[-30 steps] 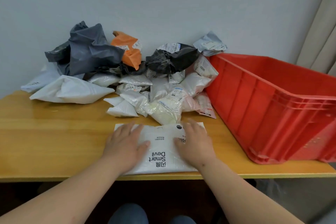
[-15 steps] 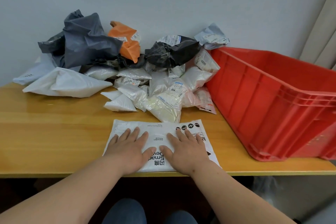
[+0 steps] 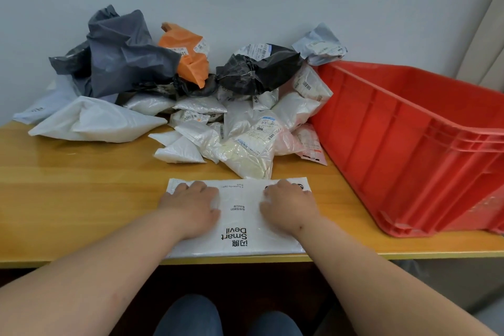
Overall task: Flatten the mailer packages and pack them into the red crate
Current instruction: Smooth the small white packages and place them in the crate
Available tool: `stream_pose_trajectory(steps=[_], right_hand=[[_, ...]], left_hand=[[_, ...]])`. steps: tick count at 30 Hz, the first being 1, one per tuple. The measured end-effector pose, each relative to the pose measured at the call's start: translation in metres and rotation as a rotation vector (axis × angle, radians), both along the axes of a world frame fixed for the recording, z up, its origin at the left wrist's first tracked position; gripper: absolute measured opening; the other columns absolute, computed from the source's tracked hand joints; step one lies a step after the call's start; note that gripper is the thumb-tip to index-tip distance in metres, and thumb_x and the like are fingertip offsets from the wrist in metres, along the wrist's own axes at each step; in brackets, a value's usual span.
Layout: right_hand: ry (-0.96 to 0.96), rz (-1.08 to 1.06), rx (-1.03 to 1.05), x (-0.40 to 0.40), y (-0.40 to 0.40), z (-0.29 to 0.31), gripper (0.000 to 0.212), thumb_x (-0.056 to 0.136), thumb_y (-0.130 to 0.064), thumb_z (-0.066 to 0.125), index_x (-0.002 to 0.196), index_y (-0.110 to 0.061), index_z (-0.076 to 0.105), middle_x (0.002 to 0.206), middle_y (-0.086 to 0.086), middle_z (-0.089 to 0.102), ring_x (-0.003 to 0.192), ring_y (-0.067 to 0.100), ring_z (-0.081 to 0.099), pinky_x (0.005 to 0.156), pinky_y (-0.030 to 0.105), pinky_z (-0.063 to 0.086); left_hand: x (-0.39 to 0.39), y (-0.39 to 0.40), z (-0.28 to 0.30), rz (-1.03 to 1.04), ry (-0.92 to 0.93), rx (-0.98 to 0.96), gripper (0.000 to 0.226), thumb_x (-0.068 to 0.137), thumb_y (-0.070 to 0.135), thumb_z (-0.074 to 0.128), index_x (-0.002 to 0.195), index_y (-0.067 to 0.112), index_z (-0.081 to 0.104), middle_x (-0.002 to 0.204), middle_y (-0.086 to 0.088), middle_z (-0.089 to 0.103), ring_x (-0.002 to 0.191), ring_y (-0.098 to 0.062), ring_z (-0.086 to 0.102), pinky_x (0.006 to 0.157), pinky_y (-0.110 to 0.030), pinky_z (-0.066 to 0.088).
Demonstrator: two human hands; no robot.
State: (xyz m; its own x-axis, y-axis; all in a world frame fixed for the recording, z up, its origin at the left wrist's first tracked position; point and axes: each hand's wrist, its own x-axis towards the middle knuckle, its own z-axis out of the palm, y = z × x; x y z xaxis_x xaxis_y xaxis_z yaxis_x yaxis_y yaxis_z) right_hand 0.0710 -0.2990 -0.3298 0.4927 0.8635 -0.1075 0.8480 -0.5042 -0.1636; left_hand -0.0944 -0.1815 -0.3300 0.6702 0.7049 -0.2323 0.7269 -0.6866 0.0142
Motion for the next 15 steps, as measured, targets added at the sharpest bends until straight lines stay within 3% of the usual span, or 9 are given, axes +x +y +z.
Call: stream_pose_trajectory(steps=[2, 4, 7, 10, 13, 15], right_hand=[[0.039, -0.047, 0.024, 0.010, 0.003, 0.003, 0.047, 0.094, -0.024, 0.045, 0.141, -0.021, 0.045, 0.142, 0.003, 0.041, 0.131, 0.027, 0.041, 0.100, 0.039, 0.038], [0.046, -0.060, -0.011, 0.016, 0.006, 0.004, 0.049, 0.092, -0.024, 0.049, 0.141, -0.020, 0.043, 0.143, 0.002, 0.038, 0.131, 0.028, 0.040, 0.099, 0.038, 0.043], [0.027, -0.057, -0.083, 0.024, 0.013, 0.007, 0.050, 0.090, -0.030, 0.052, 0.138, -0.020, 0.045, 0.136, 0.002, 0.044, 0.126, 0.029, 0.045, 0.099, 0.041, 0.043], [0.030, -0.058, -0.105, 0.028, 0.016, 0.013, 0.041, 0.086, -0.030, 0.055, 0.125, -0.020, 0.048, 0.119, -0.001, 0.042, 0.105, 0.026, 0.051, 0.095, 0.040, 0.042], [-0.027, -0.062, -0.050, 0.029, 0.012, 0.020, 0.026, 0.086, -0.021, 0.055, 0.110, -0.019, 0.045, 0.116, 0.002, 0.037, 0.085, 0.024, 0.047, 0.080, 0.035, 0.041], [-0.108, -0.072, 0.057, 0.028, 0.008, 0.027, 0.019, 0.086, -0.015, 0.053, 0.103, -0.018, 0.044, 0.122, 0.006, 0.040, 0.078, 0.025, 0.045, 0.073, 0.034, 0.037]], left_hand=[[0.005, 0.011, 0.003, 0.029, -0.020, -0.006, 0.060, 0.098, 0.033, 0.037, 0.155, 0.029, 0.016, 0.162, 0.005, 0.011, 0.145, -0.025, 0.018, 0.112, -0.042, 0.031], [0.010, 0.019, 0.004, 0.050, -0.013, -0.036, 0.065, 0.096, 0.028, 0.040, 0.156, 0.025, 0.014, 0.162, 0.004, 0.011, 0.146, -0.026, 0.017, 0.115, -0.040, 0.028], [0.020, 0.030, 0.006, 0.061, 0.030, -0.059, 0.063, 0.092, 0.031, 0.044, 0.152, 0.022, 0.026, 0.157, 0.003, 0.025, 0.141, -0.026, 0.025, 0.112, -0.038, 0.032], [0.026, 0.035, 0.010, 0.092, 0.044, -0.081, 0.066, 0.086, 0.035, 0.052, 0.149, 0.023, 0.033, 0.149, 0.000, 0.033, 0.138, -0.024, 0.032, 0.106, -0.035, 0.038], [0.025, 0.034, 0.018, 0.053, -0.003, 0.120, 0.048, 0.082, 0.032, 0.057, 0.129, 0.026, 0.052, 0.126, 0.001, 0.047, 0.122, -0.021, 0.042, 0.089, -0.031, 0.042], [0.022, 0.031, 0.028, 0.003, -0.062, 0.323, 0.032, 0.084, 0.027, 0.052, 0.115, 0.029, 0.060, 0.107, 0.004, 0.049, 0.110, -0.019, 0.045, 0.081, -0.031, 0.034]])
